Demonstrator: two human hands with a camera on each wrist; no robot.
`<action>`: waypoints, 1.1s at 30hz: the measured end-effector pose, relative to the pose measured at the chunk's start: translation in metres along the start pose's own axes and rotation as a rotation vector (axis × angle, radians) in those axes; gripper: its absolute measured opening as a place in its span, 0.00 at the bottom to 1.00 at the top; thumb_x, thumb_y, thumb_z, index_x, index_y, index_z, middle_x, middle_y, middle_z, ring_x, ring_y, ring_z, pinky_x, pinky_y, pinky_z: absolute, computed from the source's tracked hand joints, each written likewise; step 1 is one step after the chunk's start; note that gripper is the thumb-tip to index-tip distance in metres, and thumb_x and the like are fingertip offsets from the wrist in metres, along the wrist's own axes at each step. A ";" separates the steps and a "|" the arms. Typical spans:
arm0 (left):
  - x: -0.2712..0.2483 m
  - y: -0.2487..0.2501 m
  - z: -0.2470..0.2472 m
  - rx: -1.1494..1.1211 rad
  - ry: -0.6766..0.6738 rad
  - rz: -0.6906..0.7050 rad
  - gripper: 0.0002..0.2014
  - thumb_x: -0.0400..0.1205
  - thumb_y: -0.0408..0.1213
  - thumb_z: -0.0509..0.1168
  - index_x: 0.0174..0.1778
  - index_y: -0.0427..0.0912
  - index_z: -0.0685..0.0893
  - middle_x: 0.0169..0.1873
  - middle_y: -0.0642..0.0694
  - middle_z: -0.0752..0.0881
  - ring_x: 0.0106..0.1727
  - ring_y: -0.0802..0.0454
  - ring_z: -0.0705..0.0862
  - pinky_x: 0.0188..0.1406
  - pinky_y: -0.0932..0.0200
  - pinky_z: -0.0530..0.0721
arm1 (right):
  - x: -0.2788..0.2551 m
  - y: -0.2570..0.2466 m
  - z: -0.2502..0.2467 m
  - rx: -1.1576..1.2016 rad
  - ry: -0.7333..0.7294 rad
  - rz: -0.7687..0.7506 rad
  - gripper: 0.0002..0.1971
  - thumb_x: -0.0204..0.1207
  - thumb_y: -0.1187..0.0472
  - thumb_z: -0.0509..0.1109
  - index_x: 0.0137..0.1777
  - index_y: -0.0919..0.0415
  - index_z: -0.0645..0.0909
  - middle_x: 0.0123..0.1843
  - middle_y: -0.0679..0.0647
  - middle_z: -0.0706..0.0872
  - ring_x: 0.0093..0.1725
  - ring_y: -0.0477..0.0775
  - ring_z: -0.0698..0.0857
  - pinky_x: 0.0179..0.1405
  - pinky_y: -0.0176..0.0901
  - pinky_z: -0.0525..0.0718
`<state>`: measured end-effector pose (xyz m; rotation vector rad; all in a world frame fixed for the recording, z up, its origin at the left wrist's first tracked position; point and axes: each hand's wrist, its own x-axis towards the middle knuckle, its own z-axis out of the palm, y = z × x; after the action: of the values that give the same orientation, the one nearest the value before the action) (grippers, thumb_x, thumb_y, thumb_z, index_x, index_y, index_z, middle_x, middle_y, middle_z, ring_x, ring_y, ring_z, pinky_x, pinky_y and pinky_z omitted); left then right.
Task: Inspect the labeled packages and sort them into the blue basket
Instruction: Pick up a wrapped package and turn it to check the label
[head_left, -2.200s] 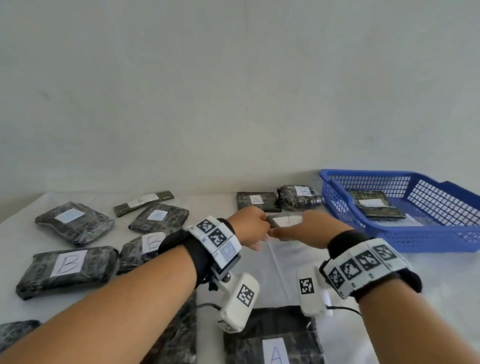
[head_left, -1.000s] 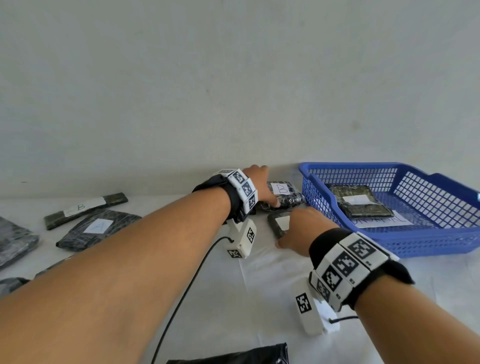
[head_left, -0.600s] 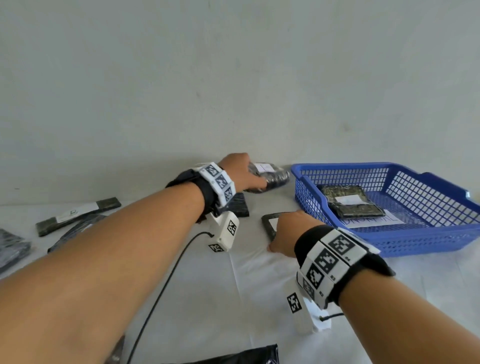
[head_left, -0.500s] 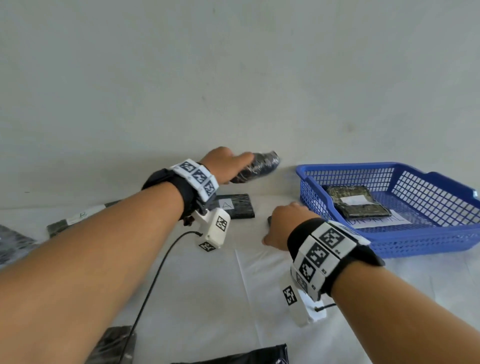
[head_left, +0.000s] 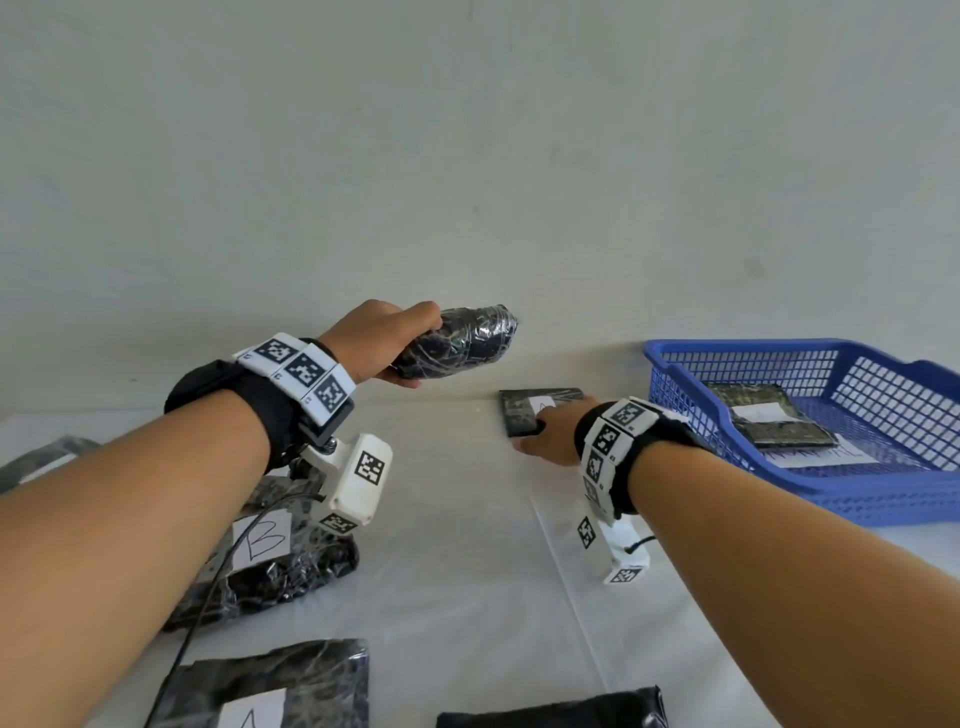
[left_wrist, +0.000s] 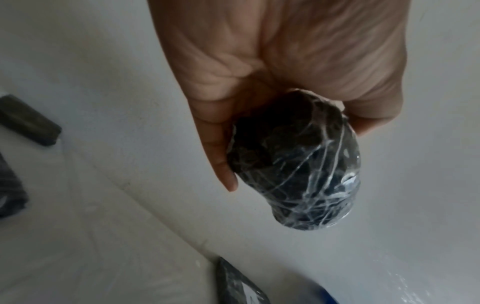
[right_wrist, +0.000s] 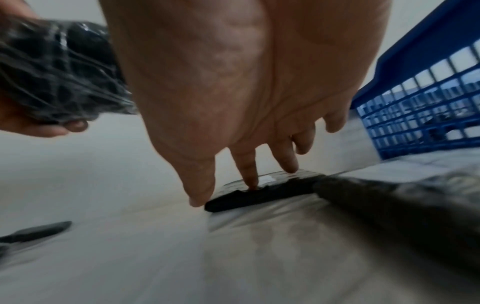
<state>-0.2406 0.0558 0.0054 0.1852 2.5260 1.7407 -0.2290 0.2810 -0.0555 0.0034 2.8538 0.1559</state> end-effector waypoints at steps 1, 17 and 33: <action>-0.003 0.000 0.000 0.003 -0.008 0.020 0.36 0.63 0.57 0.72 0.54 0.27 0.88 0.47 0.37 0.90 0.48 0.44 0.91 0.56 0.40 0.93 | 0.003 0.006 0.002 0.006 0.011 0.023 0.37 0.89 0.32 0.53 0.88 0.56 0.69 0.87 0.59 0.73 0.85 0.64 0.72 0.83 0.51 0.68; -0.112 0.028 0.006 0.052 -0.103 0.467 0.34 0.68 0.36 0.84 0.70 0.52 0.82 0.66 0.49 0.86 0.66 0.55 0.87 0.62 0.57 0.90 | -0.123 -0.008 -0.029 2.160 0.049 -0.290 0.33 0.92 0.38 0.52 0.71 0.69 0.81 0.60 0.69 0.92 0.53 0.67 0.92 0.50 0.60 0.93; -0.196 0.020 -0.003 -0.335 0.137 0.229 0.24 0.76 0.58 0.71 0.57 0.43 0.90 0.50 0.42 0.95 0.55 0.42 0.94 0.49 0.44 0.93 | -0.184 -0.048 -0.016 1.591 0.462 -0.565 0.17 0.79 0.51 0.79 0.62 0.58 0.83 0.57 0.59 0.94 0.58 0.62 0.93 0.66 0.65 0.89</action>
<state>-0.0460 0.0335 0.0230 0.3570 2.3270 2.3056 -0.0559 0.2279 0.0064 -0.5249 2.3475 -2.3124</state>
